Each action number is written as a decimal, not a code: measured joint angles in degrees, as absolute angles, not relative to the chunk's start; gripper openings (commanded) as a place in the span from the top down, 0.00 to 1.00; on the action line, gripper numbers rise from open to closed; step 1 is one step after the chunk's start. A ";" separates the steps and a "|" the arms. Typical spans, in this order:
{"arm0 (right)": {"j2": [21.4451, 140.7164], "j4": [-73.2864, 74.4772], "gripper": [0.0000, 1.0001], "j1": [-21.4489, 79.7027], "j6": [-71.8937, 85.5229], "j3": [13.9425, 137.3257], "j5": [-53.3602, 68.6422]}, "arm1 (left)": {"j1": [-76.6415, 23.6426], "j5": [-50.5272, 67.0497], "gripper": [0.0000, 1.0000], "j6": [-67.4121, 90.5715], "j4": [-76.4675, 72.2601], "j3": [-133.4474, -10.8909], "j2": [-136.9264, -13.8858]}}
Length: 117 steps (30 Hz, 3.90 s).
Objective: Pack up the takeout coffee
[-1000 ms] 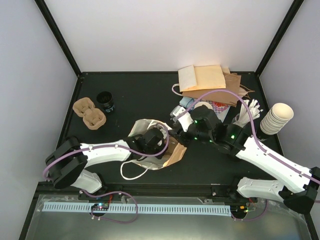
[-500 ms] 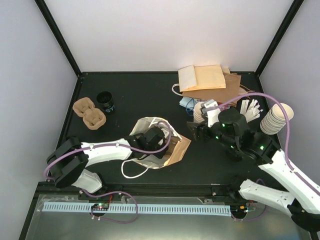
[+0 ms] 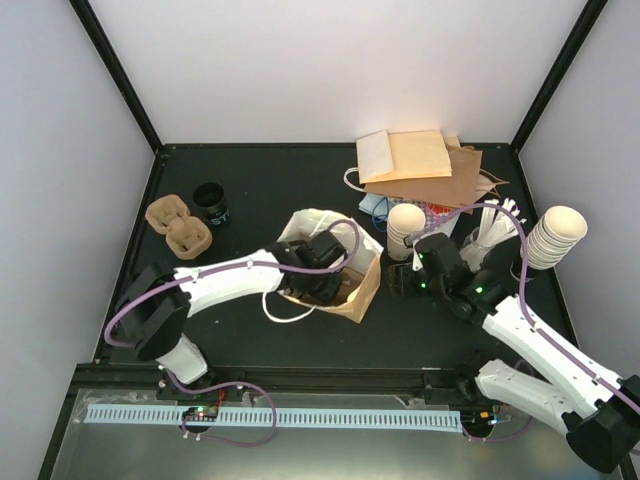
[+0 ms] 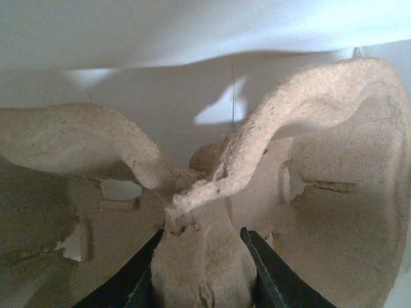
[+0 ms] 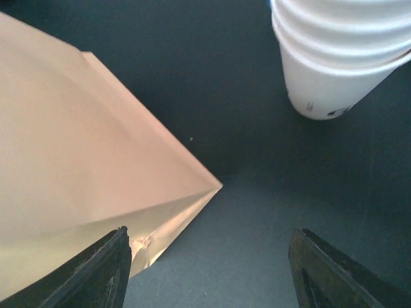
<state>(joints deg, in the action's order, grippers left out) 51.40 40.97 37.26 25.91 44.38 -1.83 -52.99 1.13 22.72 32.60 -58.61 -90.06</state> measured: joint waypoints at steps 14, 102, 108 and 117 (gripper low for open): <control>52.10 33.98 0.32 37.08 28.62 37.23 2.74 | -49.15 3.40 0.71 20.84 50.15 -70.70 -99.07; 48.05 33.89 0.30 36.93 22.39 44.82 7.05 | -48.84 6.74 0.03 24.25 44.64 -64.07 -90.50; 48.25 34.65 0.29 36.93 20.84 48.23 10.26 | -48.38 6.17 0.03 24.32 45.15 -64.20 -89.84; 48.10 35.24 0.29 36.93 19.05 55.53 12.34 | -48.34 3.20 0.01 24.56 52.29 -74.46 -85.62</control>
<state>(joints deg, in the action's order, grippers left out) 48.10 35.24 36.93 19.05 55.53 12.34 -48.34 3.20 24.56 52.29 -74.46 -85.62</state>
